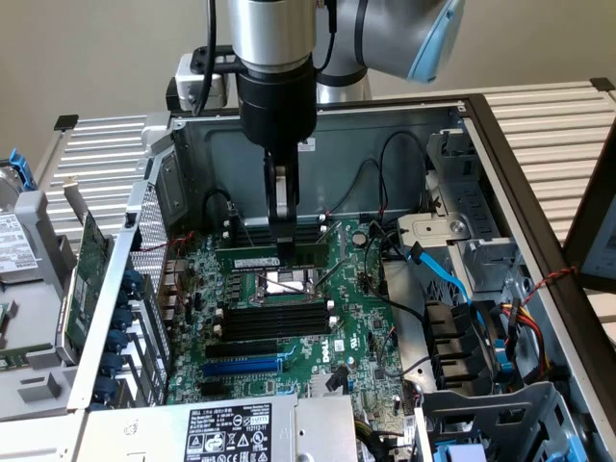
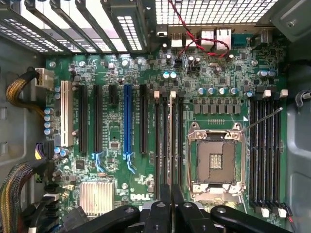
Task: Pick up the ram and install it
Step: 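Insert the ram into the slot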
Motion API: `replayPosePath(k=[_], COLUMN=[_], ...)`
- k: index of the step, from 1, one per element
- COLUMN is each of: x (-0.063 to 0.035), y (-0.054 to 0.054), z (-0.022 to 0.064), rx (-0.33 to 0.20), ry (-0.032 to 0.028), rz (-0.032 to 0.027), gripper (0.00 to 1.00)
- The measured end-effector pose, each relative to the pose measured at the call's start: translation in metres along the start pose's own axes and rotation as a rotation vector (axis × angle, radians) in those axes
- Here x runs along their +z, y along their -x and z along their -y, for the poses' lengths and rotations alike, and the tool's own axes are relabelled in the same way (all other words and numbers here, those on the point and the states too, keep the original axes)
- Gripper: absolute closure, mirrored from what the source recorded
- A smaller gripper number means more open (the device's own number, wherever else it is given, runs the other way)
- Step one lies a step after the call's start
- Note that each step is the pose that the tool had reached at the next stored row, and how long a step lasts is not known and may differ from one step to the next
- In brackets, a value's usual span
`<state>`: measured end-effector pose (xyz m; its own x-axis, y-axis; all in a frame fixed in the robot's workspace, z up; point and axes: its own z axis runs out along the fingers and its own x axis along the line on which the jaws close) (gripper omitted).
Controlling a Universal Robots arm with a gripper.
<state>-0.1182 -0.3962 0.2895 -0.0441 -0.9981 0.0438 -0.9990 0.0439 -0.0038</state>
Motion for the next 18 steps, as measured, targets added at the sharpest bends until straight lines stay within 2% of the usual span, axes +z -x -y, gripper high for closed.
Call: replayPosePath(k=[11, 18], x=[0.0148, 0.0156], y=[-0.004, -0.004], z=[0.0001, 0.0001], rx=[0.000, 0.000], ry=[-0.0006, -0.0001], rz=[-0.0012, -0.0022], gripper=[0.87, 0.87])
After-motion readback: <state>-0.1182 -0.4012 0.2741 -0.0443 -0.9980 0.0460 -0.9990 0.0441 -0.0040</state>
